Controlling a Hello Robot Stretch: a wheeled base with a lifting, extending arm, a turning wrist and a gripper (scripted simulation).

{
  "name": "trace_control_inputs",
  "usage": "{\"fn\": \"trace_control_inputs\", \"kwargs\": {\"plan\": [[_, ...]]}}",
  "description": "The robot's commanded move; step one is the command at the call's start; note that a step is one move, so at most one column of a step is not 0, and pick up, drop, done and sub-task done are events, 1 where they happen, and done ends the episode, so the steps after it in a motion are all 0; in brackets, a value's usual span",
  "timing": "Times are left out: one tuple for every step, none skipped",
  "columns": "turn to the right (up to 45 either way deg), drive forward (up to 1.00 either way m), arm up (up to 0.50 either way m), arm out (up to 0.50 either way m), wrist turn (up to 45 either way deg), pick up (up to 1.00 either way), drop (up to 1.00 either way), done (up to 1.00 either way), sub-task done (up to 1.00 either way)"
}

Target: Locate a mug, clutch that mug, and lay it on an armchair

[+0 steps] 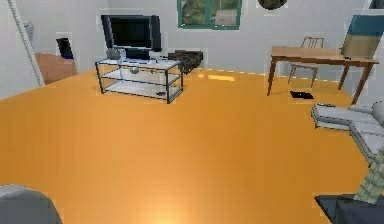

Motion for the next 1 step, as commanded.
{"fn": "trace_control_inputs", "kwargs": {"plan": [[0.0,0.00,0.00,0.00,0.0,0.00,0.00,1.00,0.00]]}}
